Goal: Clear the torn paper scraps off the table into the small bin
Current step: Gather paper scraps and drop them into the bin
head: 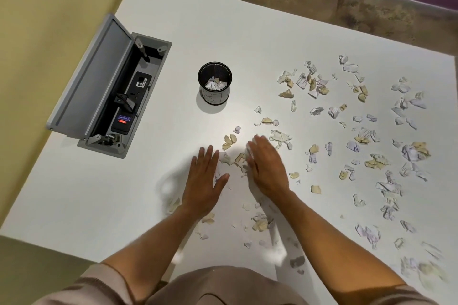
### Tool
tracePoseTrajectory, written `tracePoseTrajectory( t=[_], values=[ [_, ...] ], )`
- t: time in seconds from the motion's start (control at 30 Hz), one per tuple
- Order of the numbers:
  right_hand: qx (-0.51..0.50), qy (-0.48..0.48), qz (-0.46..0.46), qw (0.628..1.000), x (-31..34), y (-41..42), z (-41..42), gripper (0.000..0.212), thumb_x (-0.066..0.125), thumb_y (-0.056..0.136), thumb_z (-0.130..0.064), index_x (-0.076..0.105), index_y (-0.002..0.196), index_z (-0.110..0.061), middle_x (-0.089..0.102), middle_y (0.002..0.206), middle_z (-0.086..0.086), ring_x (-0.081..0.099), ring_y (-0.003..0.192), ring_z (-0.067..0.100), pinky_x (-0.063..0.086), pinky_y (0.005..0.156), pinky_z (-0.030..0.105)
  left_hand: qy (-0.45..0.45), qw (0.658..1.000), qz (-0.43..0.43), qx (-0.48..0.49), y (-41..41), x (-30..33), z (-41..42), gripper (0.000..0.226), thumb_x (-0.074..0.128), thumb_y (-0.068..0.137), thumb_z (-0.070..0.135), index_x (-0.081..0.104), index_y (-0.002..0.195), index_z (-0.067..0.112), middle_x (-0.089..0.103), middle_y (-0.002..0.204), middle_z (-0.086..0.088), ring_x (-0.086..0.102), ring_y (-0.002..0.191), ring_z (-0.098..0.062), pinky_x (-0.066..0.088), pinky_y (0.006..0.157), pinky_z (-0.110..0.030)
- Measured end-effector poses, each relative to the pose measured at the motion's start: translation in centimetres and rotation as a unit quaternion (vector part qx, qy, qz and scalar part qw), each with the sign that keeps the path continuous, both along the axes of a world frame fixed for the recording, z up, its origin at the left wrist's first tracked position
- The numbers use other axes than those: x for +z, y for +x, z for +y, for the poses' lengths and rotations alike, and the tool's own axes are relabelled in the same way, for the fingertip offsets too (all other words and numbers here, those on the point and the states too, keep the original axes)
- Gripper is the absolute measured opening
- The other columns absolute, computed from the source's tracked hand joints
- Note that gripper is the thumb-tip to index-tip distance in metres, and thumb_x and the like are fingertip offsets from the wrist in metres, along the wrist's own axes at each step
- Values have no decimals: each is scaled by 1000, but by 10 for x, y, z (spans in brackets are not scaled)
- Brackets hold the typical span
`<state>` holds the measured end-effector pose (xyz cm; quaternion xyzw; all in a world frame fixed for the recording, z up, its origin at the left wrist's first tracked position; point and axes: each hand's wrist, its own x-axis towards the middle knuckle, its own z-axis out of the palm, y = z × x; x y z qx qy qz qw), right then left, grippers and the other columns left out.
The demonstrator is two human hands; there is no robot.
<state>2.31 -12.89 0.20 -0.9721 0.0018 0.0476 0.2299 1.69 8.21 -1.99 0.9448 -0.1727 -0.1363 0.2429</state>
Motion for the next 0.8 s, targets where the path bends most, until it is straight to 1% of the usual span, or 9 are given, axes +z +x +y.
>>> tracePoseTrajectory(
  t=[0.1,0.17,0.3,0.37,0.47,0.57,0.63,0.73,0.8],
  values=[
    [-92,-23,22,995,5,24,-21,51,33,102,-39,34,147,-15,22,159,8,15,148,24,16,120,41,7,1000,-14,-16,30,7,-9,67,36,102,49,14,156,16,1,165,1,-8,151,-17,-1,123,-40],
    [-128,-19,44,991,3,37,-37,56,34,101,-41,29,149,-14,17,160,9,12,148,25,15,120,42,21,998,-17,-49,57,7,-20,65,38,101,50,24,152,13,12,164,-4,2,152,-22,6,123,-42],
    [-119,-17,119,986,-5,51,-58,63,26,102,-47,9,154,-16,-1,163,4,-1,150,20,6,122,38,73,986,8,-147,114,1,-54,63,42,94,49,46,138,5,41,150,-15,33,140,-37,36,107,-53],
    [-94,-24,142,985,-6,58,-59,63,22,102,-46,2,155,-19,-7,162,1,-5,150,17,2,122,37,84,980,13,-178,130,2,-71,61,43,92,45,48,137,3,43,149,-17,36,139,-39,39,104,-53],
    [-41,-35,159,986,-4,76,-59,59,23,103,-41,4,155,-18,-5,163,2,-3,150,19,1,121,41,100,974,-9,-204,146,11,-98,62,44,98,38,28,151,9,21,161,-11,18,148,-32,22,117,-50],
    [7,-45,172,984,-3,84,-56,56,26,104,-36,10,154,-17,3,163,4,1,150,22,2,120,45,136,966,5,-220,154,16,-112,63,36,103,39,14,155,12,9,164,-7,8,150,-27,13,119,-47],
    [23,-48,165,985,-4,78,-54,55,28,104,-32,12,154,-16,6,163,4,1,150,23,3,120,46,133,961,8,-243,149,13,-108,59,35,103,36,20,153,10,15,163,-8,14,149,-29,15,118,-47],
    [35,-36,138,989,-6,58,-49,54,32,104,-24,16,154,-14,12,162,5,6,149,26,7,120,48,83,952,-39,-294,130,6,-86,52,38,99,30,42,144,4,40,152,-13,37,139,-35,33,110,-49],
    [41,-25,123,991,-8,42,-44,52,31,103,-24,20,153,-14,16,161,5,9,149,27,11,119,51,64,945,-45,-319,117,1,-68,52,34,97,30,49,138,3,47,146,-14,44,134,-36,38,107,-50]
  ],
)
